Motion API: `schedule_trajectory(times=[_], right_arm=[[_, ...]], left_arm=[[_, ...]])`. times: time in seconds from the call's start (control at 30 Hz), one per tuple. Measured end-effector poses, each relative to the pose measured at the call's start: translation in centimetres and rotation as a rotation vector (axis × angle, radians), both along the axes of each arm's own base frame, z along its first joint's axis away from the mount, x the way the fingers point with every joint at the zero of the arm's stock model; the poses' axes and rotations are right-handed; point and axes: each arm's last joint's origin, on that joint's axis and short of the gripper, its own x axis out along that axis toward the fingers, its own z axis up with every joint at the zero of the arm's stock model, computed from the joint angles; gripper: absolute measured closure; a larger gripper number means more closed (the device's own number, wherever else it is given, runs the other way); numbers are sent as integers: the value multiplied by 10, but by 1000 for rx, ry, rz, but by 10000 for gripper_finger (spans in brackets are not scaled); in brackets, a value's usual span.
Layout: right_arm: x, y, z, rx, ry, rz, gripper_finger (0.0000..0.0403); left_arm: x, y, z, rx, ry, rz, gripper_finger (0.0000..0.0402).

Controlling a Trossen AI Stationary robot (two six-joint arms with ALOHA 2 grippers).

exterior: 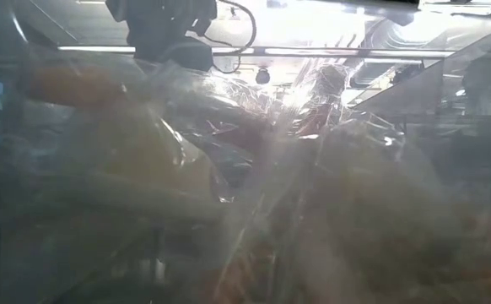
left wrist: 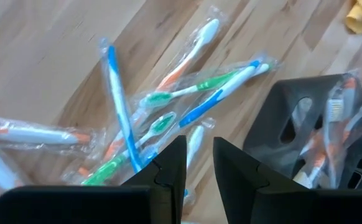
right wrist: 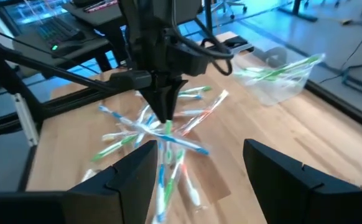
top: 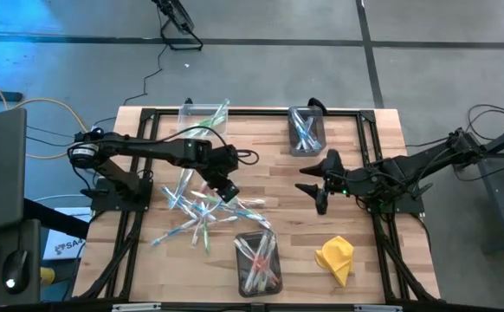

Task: Pick & Place Toothbrushes
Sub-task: Put the blue toothbrush into the top black bin

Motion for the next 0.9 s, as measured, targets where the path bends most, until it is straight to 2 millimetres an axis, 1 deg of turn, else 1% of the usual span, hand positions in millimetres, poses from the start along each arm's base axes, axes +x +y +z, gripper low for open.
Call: schedule_trajectory(times=[0.17,0.67,0.9], right_arm=[[1,-4,0,-44,5,-28,173],[6,-28,0,-42,9,-135,173],[7,-35,0,-41,9,-169,173]], left_arm=[[-2,0,-1,12,22,9,325],[-2,1,-1,16,21,14,325],[-2,1,-1,17,21,13,325]])
